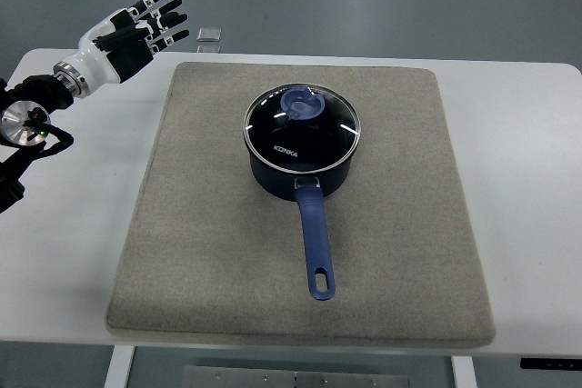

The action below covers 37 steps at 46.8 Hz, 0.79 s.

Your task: Open pot lid and place left with left hand

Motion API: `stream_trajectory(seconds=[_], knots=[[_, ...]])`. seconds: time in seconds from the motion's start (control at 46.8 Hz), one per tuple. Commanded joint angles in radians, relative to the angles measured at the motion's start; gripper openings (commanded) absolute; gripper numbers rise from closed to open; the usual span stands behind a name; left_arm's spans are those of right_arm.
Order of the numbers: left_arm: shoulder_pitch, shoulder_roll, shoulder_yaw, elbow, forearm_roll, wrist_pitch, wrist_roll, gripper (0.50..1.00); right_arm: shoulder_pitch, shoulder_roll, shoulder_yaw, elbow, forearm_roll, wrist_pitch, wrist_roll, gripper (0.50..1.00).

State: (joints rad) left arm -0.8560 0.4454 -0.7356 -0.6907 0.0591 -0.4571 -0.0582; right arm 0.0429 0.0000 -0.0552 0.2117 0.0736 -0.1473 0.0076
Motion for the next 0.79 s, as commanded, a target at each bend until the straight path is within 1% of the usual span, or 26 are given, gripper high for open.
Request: stream_trajectory(seconds=[0.0, 0.364, 0.471, 0.62, 0.77], knots=[[0.000, -0.001, -0.001, -0.001, -0.001, 0.000, 0.000, 0.990, 0.000, 0.000, 0.000, 0.000, 0.000, 0.000, 0.000, 0.915], [-0.001, 0.006, 0.001, 0.002, -0.001, 0.002, -0.002, 0.990, 0.000, 0.000, 0.000, 0.000, 0.000, 0.000, 0.000, 0.915], [-0.001, 0.007, 0.001, -0.001, 0.005, -0.011, -0.003, 0.990, 0.000, 0.000, 0.000, 0.000, 0.000, 0.000, 0.000, 0.915], [-0.011, 0.010, 0.004, -0.007, 0.013, -0.014, -0.038, 0.990, 0.000, 0.000, 0.000, 0.000, 0.000, 0.000, 0.000, 0.915], [-0.017, 0.019, 0.004, -0.013, 0.070, -0.017, -0.041, 0.990, 0.000, 0.000, 0.000, 0.000, 0.000, 0.000, 0.000, 0.915]])
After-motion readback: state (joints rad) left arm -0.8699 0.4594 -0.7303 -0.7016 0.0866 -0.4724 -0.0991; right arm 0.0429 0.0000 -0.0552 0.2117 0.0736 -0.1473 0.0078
